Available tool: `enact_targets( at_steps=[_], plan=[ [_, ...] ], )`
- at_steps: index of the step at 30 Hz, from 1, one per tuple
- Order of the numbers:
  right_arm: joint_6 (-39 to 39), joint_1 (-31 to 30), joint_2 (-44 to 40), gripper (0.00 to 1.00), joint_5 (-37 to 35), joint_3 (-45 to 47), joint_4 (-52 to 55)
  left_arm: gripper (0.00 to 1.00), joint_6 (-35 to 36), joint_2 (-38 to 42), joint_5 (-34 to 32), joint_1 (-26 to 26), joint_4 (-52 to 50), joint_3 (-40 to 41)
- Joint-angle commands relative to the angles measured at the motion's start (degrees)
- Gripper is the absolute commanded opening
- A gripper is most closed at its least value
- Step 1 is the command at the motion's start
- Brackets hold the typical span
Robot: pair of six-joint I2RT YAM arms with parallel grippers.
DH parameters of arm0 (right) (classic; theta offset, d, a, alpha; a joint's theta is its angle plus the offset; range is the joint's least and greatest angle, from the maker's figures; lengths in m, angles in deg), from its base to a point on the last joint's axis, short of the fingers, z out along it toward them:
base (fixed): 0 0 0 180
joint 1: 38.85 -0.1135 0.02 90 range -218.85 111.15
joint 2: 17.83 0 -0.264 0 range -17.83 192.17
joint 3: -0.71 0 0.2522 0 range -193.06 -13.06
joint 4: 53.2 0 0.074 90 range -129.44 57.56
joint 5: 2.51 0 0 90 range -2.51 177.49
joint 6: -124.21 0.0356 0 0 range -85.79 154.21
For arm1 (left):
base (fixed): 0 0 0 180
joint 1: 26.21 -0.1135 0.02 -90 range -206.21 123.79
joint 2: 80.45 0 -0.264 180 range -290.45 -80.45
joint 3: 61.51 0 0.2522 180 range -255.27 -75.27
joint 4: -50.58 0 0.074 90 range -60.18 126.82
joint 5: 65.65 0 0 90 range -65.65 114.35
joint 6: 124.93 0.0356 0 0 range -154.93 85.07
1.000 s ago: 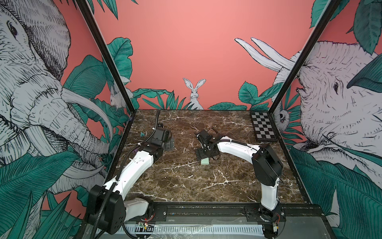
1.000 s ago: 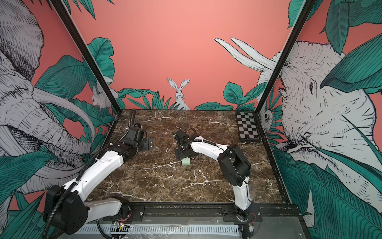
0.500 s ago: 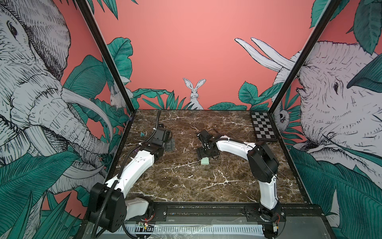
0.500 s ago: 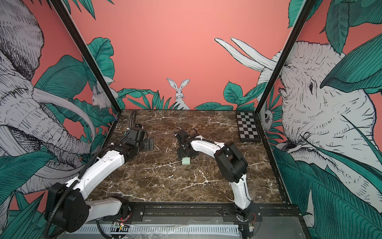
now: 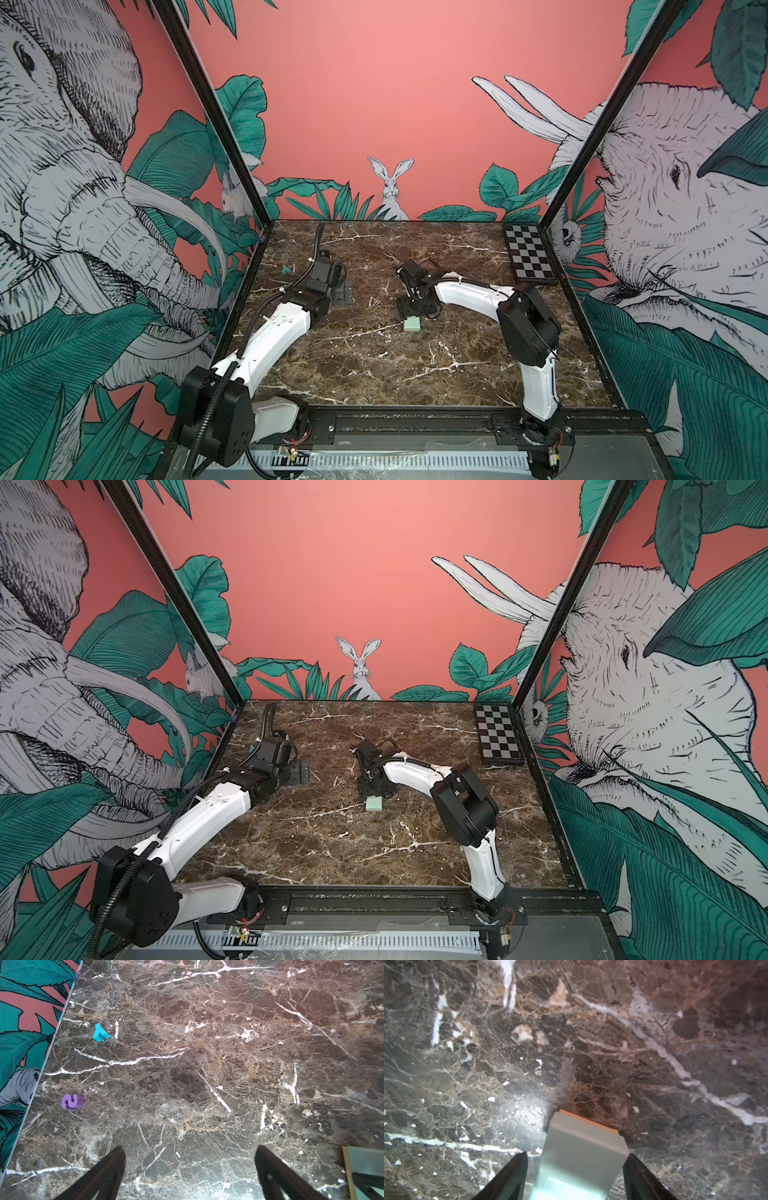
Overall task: Take the rings out of the lift-off lid box
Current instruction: Pick up the jewelry box from the center of the board.
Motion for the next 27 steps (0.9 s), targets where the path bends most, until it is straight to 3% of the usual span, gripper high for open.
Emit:
enact_targets(
  at_steps=[1,10,20,27],
  plan=[
    [1.09,0.17,0.53,0.72,0.75,-0.48,1.23,0.99,-0.61,1.06,-0.24,0.28,0.45,0.95],
    [1.55,0.17,0.07,0.68,0.39,1.15,1.25,0.99,-0.65,1.47,-0.52,0.27,0.54,1.3],
    [0.49,0.15,-0.92,0.52,-1.04,0.0,2.74,0.99,-0.51,1.72,-1.01,0.28,0.39,1.24],
    [-1.09,0.34,-3.38,0.51,-0.85,-1.57,5.0,0.99,-0.52,1.58,2.38,0.28,-0.42,0.94]
  ],
)
